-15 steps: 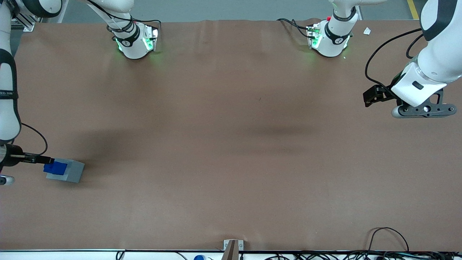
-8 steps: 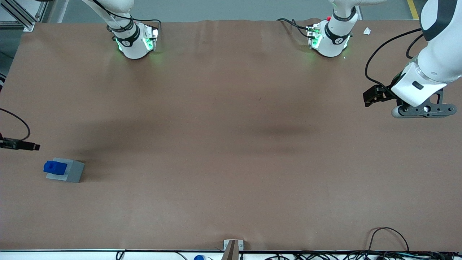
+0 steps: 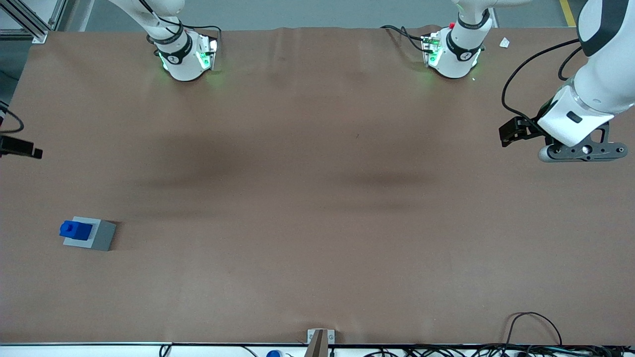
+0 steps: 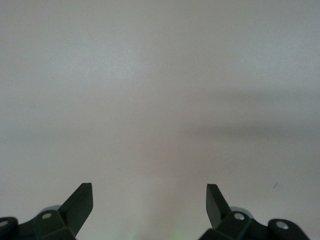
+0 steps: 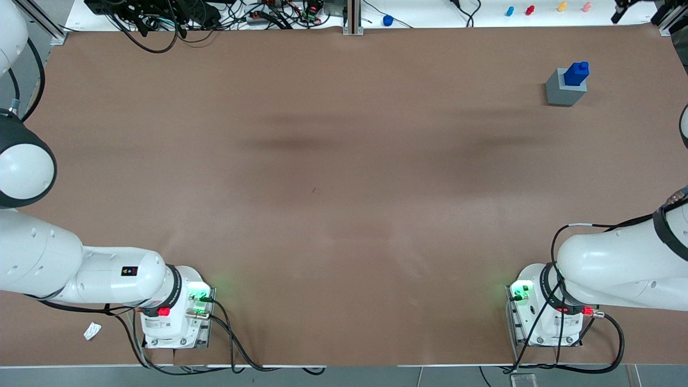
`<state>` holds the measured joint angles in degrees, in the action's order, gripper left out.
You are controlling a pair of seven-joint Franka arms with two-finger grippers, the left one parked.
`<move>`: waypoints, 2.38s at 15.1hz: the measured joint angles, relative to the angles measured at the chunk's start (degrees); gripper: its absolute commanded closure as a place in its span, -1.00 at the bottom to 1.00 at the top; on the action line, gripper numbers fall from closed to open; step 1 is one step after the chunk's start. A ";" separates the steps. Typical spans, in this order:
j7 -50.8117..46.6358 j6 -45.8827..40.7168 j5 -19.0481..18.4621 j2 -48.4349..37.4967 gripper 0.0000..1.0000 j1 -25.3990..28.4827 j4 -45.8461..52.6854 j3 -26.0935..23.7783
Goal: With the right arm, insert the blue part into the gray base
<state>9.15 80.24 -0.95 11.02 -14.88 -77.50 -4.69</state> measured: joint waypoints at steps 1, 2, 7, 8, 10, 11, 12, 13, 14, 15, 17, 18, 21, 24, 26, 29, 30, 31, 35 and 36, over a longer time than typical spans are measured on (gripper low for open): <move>-0.03 -0.54 0.00 -1.77 -1.00 1.17 -0.01 -0.03; -0.04 -1.03 0.00 -3.26 -1.00 1.99 -0.03 -0.09; 0.37 -2.96 0.00 -5.49 -1.00 3.42 -0.16 -0.17; 0.37 -3.12 -0.01 -5.68 -1.00 3.84 -0.15 -0.17; 0.37 -4.38 -0.02 -6.65 -1.00 4.66 -0.13 -0.06; 0.37 -5.36 -0.03 -7.52 -1.00 5.43 -0.11 0.24; 0.29 -6.46 -0.09 -8.44 -1.00 6.75 -0.11 0.87; 0.13 -7.48 -0.19 -9.28 -1.00 8.31 -0.12 1.71; 0.02 -7.97 -0.24 -9.85 -1.00 9.57 -0.14 2.38; -0.03 -7.96 -0.27 -10.18 -1.00 10.34 -0.15 2.80; -0.03 -6.58 -0.27 -10.24 -1.00 10.77 -0.28 3.10; -0.02 -5.06 -0.27 -10.17 -1.00 10.77 -0.45 3.17; 0.01 -0.31 -0.91 -9.59 -1.00 10.99 -0.29 3.23; 0.03 2.52 -2.55 -8.84 -1.00 12.03 -0.02 3.21; 0.15 3.78 -2.65 -8.60 -1.00 12.62 0.01 3.21; 0.10 3.91 -2.83 -8.59 -1.00 14.72 0.38 3.24; 0.06 3.89 -2.86 -8.60 -1.00 15.14 0.52 3.24; 0.05 3.86 -2.88 -8.60 -1.00 15.26 0.64 3.25; 0.05 3.89 -2.91 -8.59 -1.00 15.25 0.71 3.99; 0.05 3.89 -2.96 -8.58 -1.00 15.25 0.68 4.14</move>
<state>9.20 84.13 -3.91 2.44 0.37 -76.82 -0.55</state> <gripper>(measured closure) 0.000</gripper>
